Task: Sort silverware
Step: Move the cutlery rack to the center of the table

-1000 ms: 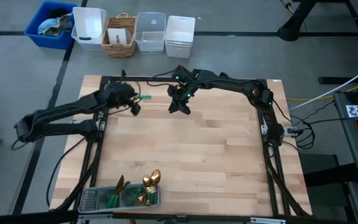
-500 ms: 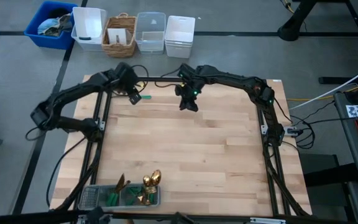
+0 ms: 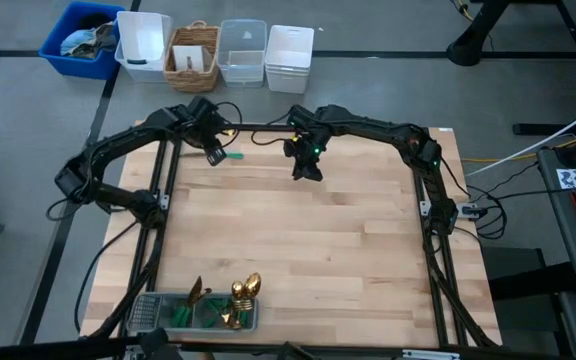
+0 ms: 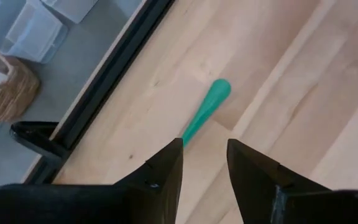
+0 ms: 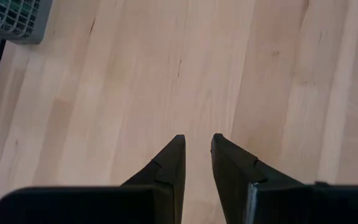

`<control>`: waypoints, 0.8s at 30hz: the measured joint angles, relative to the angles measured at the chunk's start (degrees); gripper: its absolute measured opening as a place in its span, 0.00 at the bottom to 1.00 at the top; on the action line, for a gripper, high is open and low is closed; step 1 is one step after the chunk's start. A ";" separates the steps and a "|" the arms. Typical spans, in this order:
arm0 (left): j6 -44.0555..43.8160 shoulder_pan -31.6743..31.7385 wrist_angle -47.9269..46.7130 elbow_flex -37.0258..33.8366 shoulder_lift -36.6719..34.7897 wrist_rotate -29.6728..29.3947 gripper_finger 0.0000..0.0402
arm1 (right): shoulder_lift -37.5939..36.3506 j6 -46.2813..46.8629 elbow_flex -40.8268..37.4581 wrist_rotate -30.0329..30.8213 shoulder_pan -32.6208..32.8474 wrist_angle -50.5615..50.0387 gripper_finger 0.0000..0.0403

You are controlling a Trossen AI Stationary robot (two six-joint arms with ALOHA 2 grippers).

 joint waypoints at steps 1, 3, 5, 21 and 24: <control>0.00 0.00 -0.84 0.53 0.00 0.05 0.29 | 0.00 -0.38 0.00 0.02 0.00 -0.06 0.19; -0.02 0.00 -3.40 1.76 0.00 0.05 0.29 | 0.00 -0.56 0.00 0.02 0.00 -0.23 0.19; 0.71 0.00 -5.74 3.44 0.00 0.05 0.29 | 0.00 -0.56 -0.02 0.02 -0.02 -0.37 0.19; -6.78 -0.22 -20.66 7.08 -0.08 13.20 0.29 | 0.00 3.17 -0.04 2.18 0.93 19.24 0.19; -6.70 -0.22 -19.12 7.05 -1.34 14.62 0.29 | 0.00 4.60 -0.04 7.41 2.11 27.70 0.19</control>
